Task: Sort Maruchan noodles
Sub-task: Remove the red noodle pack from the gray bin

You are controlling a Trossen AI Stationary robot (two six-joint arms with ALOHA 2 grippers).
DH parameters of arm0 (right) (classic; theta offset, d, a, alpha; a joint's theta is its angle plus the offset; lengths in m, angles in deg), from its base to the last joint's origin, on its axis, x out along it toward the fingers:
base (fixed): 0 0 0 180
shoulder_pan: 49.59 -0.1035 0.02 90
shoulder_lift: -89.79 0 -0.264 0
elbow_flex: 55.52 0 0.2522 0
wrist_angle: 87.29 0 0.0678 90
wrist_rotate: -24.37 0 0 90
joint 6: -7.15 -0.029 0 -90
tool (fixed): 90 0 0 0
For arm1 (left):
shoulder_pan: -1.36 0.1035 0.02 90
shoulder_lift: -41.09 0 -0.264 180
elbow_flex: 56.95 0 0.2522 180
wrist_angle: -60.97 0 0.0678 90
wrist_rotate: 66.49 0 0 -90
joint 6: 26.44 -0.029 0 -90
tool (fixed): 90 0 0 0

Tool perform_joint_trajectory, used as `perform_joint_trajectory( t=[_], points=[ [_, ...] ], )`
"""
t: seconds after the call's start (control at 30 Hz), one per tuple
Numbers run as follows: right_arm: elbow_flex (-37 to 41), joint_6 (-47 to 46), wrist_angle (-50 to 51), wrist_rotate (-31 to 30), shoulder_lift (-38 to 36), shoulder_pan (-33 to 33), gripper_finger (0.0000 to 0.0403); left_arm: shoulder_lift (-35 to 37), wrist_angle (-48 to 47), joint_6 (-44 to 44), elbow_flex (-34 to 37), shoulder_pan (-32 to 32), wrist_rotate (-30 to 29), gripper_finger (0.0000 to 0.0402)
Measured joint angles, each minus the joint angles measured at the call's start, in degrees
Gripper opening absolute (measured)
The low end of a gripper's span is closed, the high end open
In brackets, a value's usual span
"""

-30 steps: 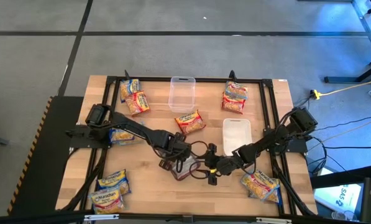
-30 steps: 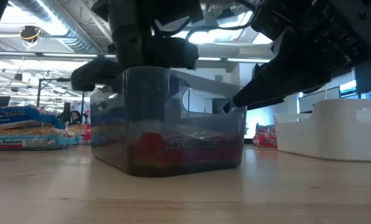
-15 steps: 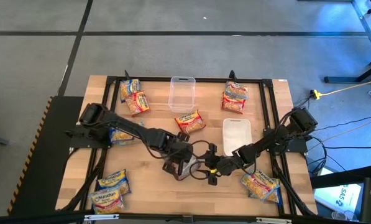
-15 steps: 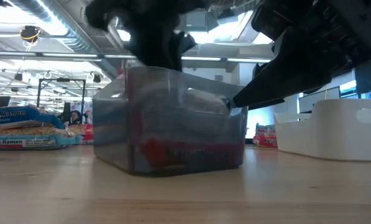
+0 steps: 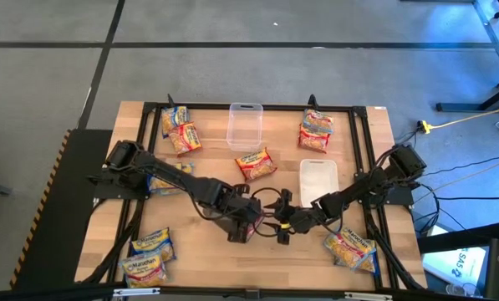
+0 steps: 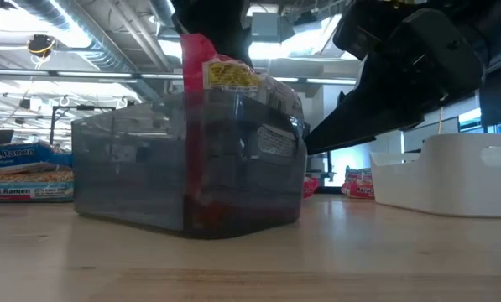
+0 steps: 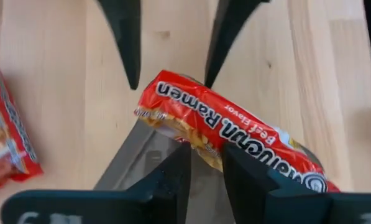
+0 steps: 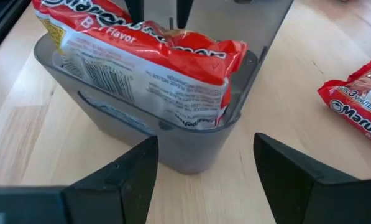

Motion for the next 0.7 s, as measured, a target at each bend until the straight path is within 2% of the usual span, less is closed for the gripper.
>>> perform_joint_trajectory(
  t=[0.3,0.43,0.7],
  points=[
    [0.0,0.2,-0.1,0.2,0.0,-0.1,0.0237,0.0,0.0,15.0,0.0,0.2,0.9,0.0162],
    [0.0,0.2,-0.1,0.3,0.0,-0.1,0.0237,0.0,-0.1,21.8,0.0,0.9,3.4,0.0192],
    [0.0,0.2,-0.1,0.3,0.0,-0.1,0.0237,0.0,0.0,32.5,0.0,1.9,6.1,0.02]
  ],
)
